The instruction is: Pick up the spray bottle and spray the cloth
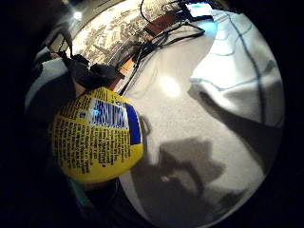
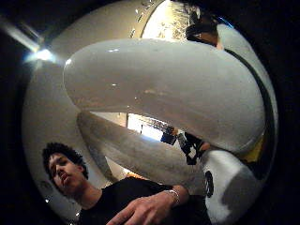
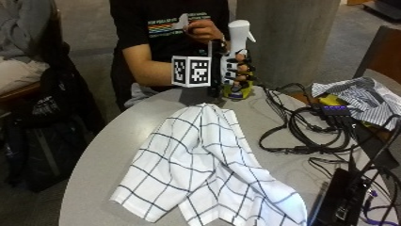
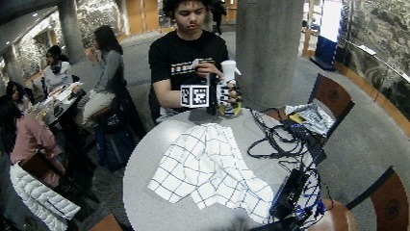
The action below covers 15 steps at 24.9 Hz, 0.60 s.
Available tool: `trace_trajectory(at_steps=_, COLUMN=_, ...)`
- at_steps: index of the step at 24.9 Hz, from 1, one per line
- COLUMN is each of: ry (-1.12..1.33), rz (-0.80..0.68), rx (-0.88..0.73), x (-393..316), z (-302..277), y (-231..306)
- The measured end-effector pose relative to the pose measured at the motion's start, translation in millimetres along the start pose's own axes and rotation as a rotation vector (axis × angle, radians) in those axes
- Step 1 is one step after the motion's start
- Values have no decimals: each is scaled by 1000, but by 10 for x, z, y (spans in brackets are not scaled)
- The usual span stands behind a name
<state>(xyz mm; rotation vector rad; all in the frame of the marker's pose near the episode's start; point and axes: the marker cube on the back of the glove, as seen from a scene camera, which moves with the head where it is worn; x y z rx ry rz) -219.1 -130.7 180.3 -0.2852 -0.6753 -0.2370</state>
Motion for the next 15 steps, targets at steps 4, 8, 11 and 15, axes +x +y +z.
trace_trajectory(at_steps=4, ry=9, rz=25, rx=7, x=99, z=96, y=-5)
trace_trajectory(at_steps=8, ry=92, rz=66, rx=-59, x=193, z=-18, y=180)
trace_trajectory(at_steps=11, ry=163, rz=37, rx=-37, x=273, z=-268, y=547)
trace_trajectory(at_steps=15, ry=314, rz=-9, rx=108, x=326, z=-596, y=972)
